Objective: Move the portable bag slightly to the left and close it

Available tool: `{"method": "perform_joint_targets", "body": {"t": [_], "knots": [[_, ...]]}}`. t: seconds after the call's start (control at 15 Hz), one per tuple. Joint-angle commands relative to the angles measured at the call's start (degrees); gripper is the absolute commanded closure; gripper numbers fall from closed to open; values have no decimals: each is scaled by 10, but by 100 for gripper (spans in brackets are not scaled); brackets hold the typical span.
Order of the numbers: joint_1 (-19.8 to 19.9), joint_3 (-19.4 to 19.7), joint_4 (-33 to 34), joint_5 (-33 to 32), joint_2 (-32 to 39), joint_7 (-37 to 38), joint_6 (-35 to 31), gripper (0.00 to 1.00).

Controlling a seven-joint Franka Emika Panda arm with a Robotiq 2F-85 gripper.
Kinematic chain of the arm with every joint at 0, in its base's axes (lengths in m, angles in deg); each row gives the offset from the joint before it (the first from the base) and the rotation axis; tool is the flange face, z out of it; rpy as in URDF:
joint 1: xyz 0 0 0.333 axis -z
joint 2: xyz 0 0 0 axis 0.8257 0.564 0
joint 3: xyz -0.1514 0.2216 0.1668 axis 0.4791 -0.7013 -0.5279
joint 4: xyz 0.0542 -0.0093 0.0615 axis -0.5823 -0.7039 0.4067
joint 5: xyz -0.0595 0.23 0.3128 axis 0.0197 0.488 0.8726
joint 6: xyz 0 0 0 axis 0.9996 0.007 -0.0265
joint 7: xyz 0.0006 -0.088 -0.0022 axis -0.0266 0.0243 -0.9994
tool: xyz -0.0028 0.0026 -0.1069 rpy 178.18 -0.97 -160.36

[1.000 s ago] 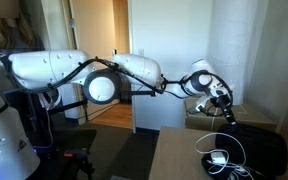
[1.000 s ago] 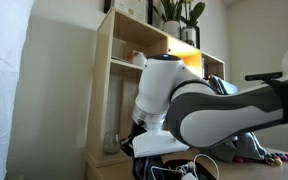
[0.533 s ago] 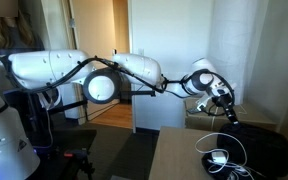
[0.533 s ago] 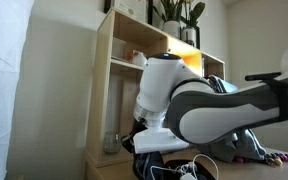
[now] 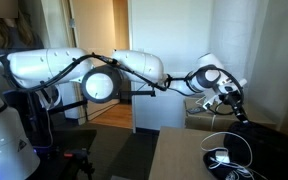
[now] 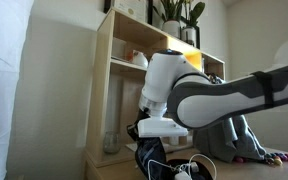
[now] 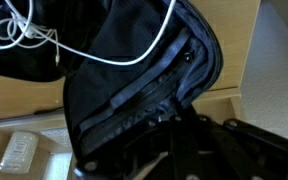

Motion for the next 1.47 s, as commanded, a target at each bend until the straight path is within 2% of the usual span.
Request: {"method": "perform_joint_targets", "body": {"t": [0.0, 0.6, 0.67, 1.07, 1.2, 1.4], "knots": [[9, 10, 0, 13, -11, 6, -15, 99], [40, 10, -2, 19, 16, 3, -67, 99], [47, -7, -17, 6, 9, 5, -79, 99], [85, -22, -37, 9, 18, 14, -131, 99], [80, -20, -28, 9, 19, 1, -116, 95], [79, -20, -28, 9, 19, 1, -116, 95]]}}
